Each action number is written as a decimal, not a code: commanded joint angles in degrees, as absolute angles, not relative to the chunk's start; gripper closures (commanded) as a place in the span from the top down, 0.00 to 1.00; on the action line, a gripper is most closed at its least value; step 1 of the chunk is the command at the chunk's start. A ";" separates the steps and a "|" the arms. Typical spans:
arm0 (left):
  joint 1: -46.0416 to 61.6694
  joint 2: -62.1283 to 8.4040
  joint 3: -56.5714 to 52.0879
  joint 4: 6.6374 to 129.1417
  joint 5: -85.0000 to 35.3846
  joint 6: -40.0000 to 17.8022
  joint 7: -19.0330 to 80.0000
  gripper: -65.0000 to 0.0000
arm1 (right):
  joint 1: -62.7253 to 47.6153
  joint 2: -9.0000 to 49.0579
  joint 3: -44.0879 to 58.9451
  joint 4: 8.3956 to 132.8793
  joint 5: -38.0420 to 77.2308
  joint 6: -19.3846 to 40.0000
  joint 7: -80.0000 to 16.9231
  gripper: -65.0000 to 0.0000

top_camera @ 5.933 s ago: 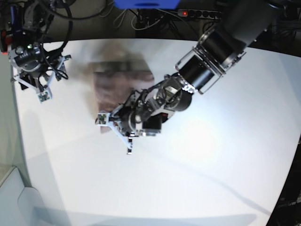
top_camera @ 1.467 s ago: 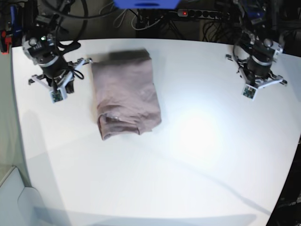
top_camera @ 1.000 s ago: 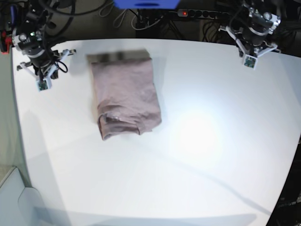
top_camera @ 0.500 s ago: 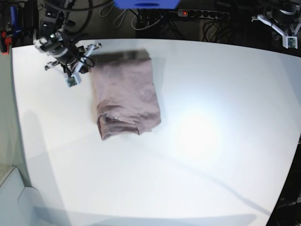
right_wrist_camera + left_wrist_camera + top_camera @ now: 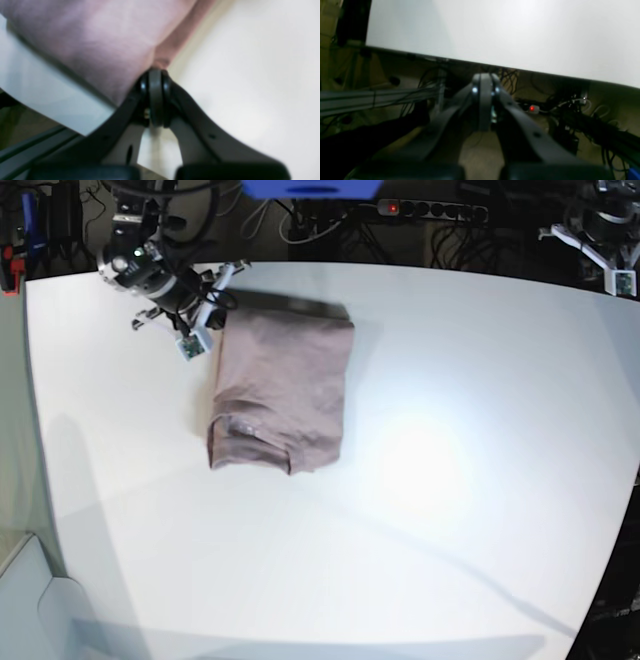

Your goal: Layout the t-shirt on the table in an organized manner, then fold the t-shirt properly

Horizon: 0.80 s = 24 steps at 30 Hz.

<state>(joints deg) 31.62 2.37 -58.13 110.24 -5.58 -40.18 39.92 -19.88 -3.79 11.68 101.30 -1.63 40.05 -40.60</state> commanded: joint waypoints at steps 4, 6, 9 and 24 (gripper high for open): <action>32.40 1.80 -58.59 111.08 -5.93 -40.00 39.16 0.00 | -19.74 -3.30 15.60 102.29 -1.71 40.00 -40.22 0.00; 32.40 1.80 -58.51 111.08 -6.02 -40.00 39.16 0.00 | -19.74 -3.47 18.68 102.99 -1.63 40.00 -40.22 0.00; 33.10 2.07 -56.48 111.08 -5.58 -40.00 39.16 0.00 | -19.91 -3.56 22.46 104.84 -1.63 40.00 -40.22 0.00; 38.02 1.63 -47.34 91.12 -5.49 -40.00 36.09 0.00 | -32.04 -3.30 36.44 110.55 -1.80 40.00 -40.13 0.00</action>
